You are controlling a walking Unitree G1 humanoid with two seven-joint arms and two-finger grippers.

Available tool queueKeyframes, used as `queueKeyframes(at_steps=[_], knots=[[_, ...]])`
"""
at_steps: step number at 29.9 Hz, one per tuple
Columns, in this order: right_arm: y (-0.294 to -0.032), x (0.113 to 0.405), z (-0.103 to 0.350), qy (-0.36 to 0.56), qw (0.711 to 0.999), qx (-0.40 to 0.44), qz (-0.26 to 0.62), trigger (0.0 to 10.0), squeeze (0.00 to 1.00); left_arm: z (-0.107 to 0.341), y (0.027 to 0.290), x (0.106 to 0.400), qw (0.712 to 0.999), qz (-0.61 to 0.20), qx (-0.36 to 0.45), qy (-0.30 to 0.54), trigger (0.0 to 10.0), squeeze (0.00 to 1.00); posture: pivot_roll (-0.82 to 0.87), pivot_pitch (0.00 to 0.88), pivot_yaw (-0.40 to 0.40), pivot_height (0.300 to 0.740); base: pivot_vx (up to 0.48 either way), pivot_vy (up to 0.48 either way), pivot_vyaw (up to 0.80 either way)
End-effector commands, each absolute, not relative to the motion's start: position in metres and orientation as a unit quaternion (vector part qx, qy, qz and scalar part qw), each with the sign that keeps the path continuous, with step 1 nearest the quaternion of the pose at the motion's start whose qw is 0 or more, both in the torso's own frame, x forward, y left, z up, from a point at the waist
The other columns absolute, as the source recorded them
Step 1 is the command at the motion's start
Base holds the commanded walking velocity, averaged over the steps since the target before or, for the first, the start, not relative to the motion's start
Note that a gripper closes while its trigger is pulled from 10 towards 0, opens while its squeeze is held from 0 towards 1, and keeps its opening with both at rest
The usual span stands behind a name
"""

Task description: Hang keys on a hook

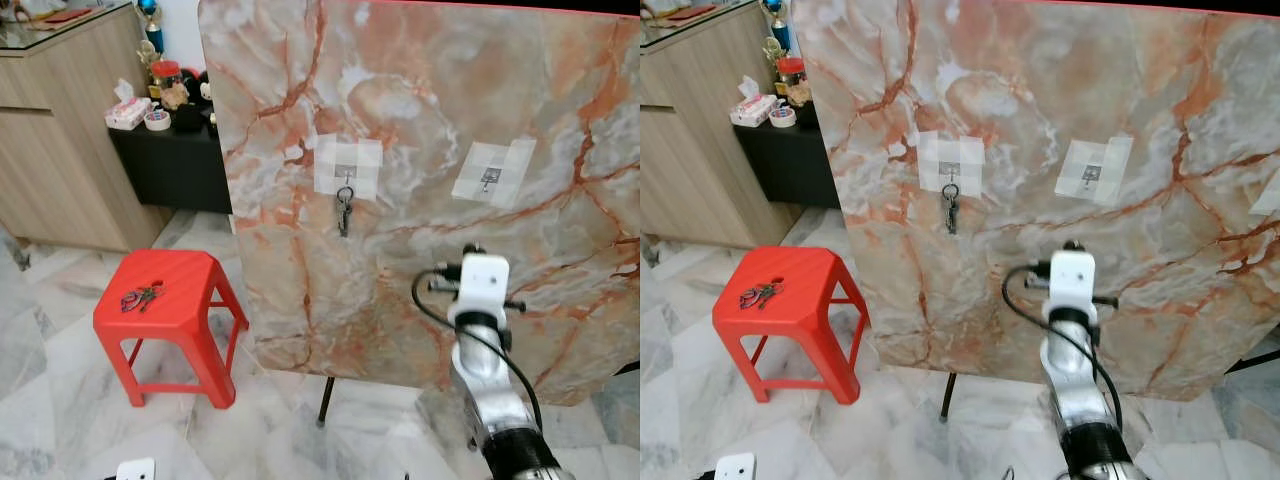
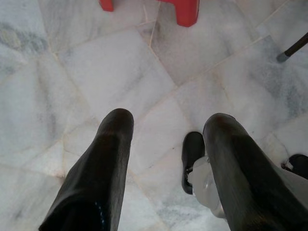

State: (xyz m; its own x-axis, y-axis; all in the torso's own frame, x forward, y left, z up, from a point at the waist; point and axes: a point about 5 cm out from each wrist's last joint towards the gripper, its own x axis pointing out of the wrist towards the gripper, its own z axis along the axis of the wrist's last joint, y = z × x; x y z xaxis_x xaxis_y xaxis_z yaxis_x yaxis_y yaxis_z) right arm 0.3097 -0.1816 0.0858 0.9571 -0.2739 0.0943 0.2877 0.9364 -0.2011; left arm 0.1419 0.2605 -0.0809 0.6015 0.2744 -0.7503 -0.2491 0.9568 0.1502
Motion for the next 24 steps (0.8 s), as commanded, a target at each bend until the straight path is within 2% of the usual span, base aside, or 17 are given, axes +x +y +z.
queueKeyframes(at_steps=[1,5,9,11,24], knots=[[-0.189,0.308,0.092,-0.044,0.983,-0.106,-0.144,10.0,0.0,-0.083,0.261,0.136,0.89,0.15,0.014,0.43,10.0,0.0,0.02,0.0,-0.046,0.74,0.0,0.0,0.0],[-0.201,0.297,0.08,-0.017,0.991,-0.039,-0.126,10.0,0.0,-0.084,0.26,0.134,0.889,0.148,0.013,0.432,10.0,0.0,0.01,0.0,-0.041,0.74,0.0,0.0,0.0],[-0.196,0.291,0.078,-0.014,0.996,-0.034,-0.087,10.0,0.0,-0.084,0.26,0.133,0.89,0.145,0.014,0.432,10.0,0.0,0.01,0.0,-0.044,0.74,0.0,0.0,0.0],[-0.186,0.276,0.071,-0.011,0.999,-0.027,-0.043,10.0,0.0,-0.085,0.26,0.131,0.888,0.148,0.014,0.435,10.0,0.0,0.02,0.0,-0.047,0.74,0.0,0.0,0.0],[-0.197,0.237,0.07,-0.016,0.998,-0.015,-0.059,10.0,0.0,-0.084,0.268,0.127,0.884,0.152,0.019,0.442,10.0,0.0,0.0,0.0,-0.031,0.74,0.0,0.0,0.0]])
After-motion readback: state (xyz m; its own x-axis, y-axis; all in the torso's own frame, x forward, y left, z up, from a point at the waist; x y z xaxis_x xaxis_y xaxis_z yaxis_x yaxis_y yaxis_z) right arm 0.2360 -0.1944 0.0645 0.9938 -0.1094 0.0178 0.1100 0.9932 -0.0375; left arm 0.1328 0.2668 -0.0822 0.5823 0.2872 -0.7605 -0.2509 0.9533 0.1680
